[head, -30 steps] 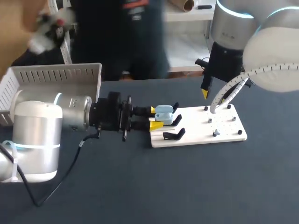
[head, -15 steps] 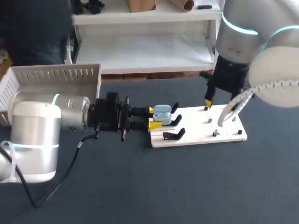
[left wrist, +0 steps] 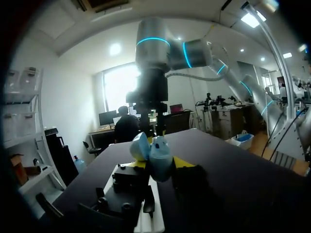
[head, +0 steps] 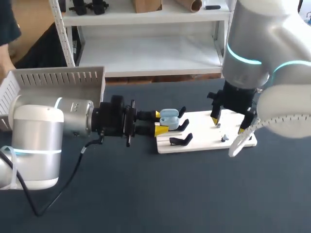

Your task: Pick up each earbud case from the left stands, insert the matching earbuds, close the lid, and place the case in the box.

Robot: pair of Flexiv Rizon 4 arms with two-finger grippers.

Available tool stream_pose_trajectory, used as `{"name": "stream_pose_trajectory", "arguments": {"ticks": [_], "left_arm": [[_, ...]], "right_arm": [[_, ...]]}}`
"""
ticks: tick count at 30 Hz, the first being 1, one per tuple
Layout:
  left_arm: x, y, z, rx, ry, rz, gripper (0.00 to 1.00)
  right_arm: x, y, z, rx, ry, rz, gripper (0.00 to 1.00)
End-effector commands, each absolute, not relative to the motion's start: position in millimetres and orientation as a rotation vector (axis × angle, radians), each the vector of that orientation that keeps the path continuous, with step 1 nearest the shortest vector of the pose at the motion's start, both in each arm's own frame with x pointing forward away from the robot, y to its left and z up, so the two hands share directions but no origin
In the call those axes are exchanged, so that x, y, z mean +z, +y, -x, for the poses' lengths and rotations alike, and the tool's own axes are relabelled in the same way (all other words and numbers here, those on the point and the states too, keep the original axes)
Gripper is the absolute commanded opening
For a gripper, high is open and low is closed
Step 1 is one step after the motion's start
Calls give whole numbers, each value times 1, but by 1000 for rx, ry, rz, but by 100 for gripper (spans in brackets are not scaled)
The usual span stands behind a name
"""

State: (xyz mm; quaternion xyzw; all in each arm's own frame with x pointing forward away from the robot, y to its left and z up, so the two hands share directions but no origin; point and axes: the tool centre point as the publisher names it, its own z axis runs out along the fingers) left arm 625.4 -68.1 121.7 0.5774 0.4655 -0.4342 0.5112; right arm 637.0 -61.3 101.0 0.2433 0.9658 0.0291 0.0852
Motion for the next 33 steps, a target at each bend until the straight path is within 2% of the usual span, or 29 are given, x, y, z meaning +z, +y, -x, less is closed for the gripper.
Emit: {"name": "stream_pose_trajectory", "arguments": {"ticks": [1, 3, 7, 13, 26, 33], "left_arm": [[121, -68, -626, -1043, 1120, -1388, 0], [121, -68, -626, -1043, 1120, -1388, 0], [121, -68, -626, -1043, 1120, -1388, 0], [121, -68, -626, -1043, 1120, -1388, 0], [121, -68, -626, -1043, 1120, -1388, 0], [121, -68, -626, -1043, 1120, -1388, 0]], "right_arm": [[85, -63, -637, 120, 2830, -704, 57], [81, -63, -638, 147, 2801, -687, 50], [75, -63, -640, 188, 2768, -676, 58], [66, -63, -639, 191, 2752, -677, 63], [52, -65, -647, 220, 2743, -678, 64], [44, -68, -654, 243, 2743, -700, 56]]}}
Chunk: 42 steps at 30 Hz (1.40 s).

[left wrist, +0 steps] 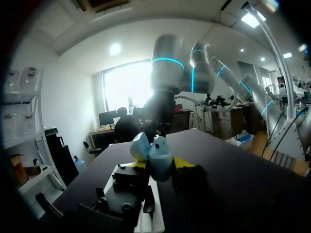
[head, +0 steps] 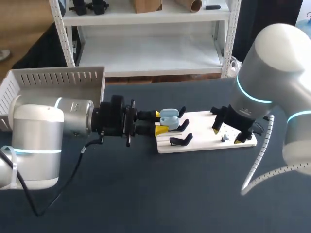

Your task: Pick up each earbud case from the left stands, insert the matching earbuds, close the lid, and place the case in the box.

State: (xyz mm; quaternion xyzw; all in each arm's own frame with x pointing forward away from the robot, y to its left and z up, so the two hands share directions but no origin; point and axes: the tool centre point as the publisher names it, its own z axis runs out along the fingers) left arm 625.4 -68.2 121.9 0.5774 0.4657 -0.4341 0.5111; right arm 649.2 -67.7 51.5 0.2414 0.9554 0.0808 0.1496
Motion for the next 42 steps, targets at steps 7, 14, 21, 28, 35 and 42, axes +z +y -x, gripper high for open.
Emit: {"name": "stream_pose_trajectory", "arguments": {"ticks": [7, 14, 21, 28, 35, 42], "left_arm": [[121, -68, -626, -1043, 1120, -1388, 0], [121, -68, -626, -1043, 1120, -1388, 0], [121, -68, -626, -1043, 1120, -1388, 0], [121, -68, -626, -1043, 1120, -1388, 0], [121, -68, -626, -1043, 1120, -1388, 0], [121, -68, -626, -1043, 1120, -1388, 0]], "right_arm": [[37, -71, -661, 248, 2755, -719, 47], [34, -71, -664, 258, 2758, -722, 45], [32, -71, -666, 260, 2767, -715, 43], [30, -70, -667, 265, 2775, -705, 42], [29, -71, -667, 266, 2783, -705, 42], [29, -71, -668, 266, 2786, -703, 30]]}}
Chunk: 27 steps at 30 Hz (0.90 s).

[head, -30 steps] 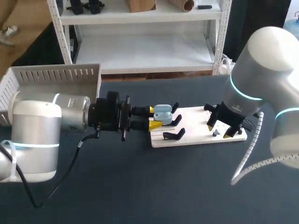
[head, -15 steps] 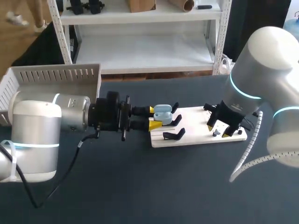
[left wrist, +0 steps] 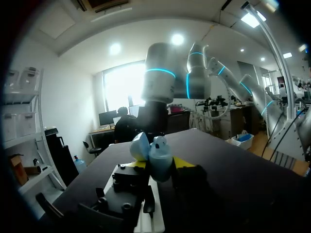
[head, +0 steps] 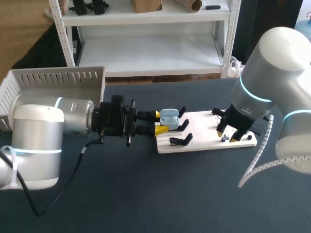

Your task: Pick up each earbud case from the left stands, insert the matching earbuds, close the lid, and place the case in the box.

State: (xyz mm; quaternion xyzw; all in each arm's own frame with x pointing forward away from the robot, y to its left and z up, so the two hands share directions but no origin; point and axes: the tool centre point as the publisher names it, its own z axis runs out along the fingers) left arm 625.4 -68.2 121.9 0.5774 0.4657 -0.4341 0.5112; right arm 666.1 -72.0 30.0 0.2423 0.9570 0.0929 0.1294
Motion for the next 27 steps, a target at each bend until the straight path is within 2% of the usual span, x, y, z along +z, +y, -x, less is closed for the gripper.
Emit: {"name": "stream_pose_trajectory", "arguments": {"ticks": [1, 9, 13, 17, 27], "left_arm": [[121, -68, -626, -1043, 1120, -1388, 0], [121, -68, -626, -1043, 1120, -1388, 0], [121, -68, -626, -1043, 1120, -1388, 0], [121, -68, -626, -1043, 1120, -1388, 0], [121, -68, -626, -1043, 1120, -1388, 0]], "right_arm": [[29, -71, -668, 265, 2787, -703, 29], [27, -72, -667, 262, 2794, -702, 31], [27, -73, -667, 260, 2795, -700, 29], [27, -73, -667, 260, 2796, -700, 0], [32, -74, -665, 257, 2793, -692, 0]]}}
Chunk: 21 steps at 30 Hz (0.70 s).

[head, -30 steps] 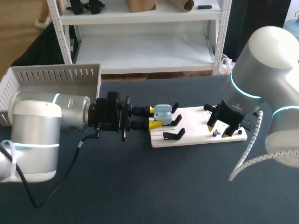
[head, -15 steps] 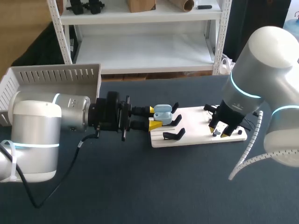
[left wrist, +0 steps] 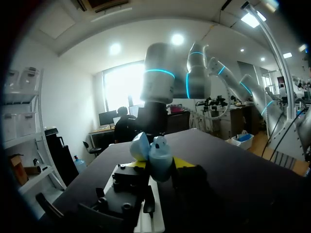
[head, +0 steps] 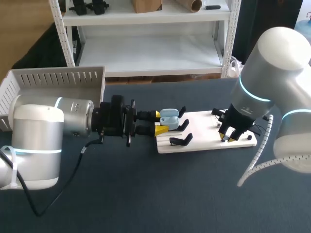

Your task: Pick up each earbud case from the left stands, insert the matching earbuds, close the lid, and place the case in the box.

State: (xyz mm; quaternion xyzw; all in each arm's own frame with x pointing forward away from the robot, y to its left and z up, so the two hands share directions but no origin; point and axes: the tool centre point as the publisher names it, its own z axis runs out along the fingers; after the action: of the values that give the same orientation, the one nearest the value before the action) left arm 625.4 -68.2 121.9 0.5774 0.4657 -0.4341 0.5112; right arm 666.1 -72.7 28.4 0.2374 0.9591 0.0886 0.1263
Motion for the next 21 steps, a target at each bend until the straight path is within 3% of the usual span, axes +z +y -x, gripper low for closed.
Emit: {"name": "stream_pose_trajectory", "arguments": {"ticks": [1, 11, 21], "left_arm": [[121, -68, -626, -1043, 1120, -1388, 0], [121, -68, -626, -1043, 1120, -1388, 0], [121, -68, -626, -1043, 1120, -1388, 0]], "right_arm": [[33, -74, -665, 258, 2790, -692, 0], [60, -76, -655, 297, 2747, -687, 0], [129, -71, -639, 311, 2699, -628, 0]]}}
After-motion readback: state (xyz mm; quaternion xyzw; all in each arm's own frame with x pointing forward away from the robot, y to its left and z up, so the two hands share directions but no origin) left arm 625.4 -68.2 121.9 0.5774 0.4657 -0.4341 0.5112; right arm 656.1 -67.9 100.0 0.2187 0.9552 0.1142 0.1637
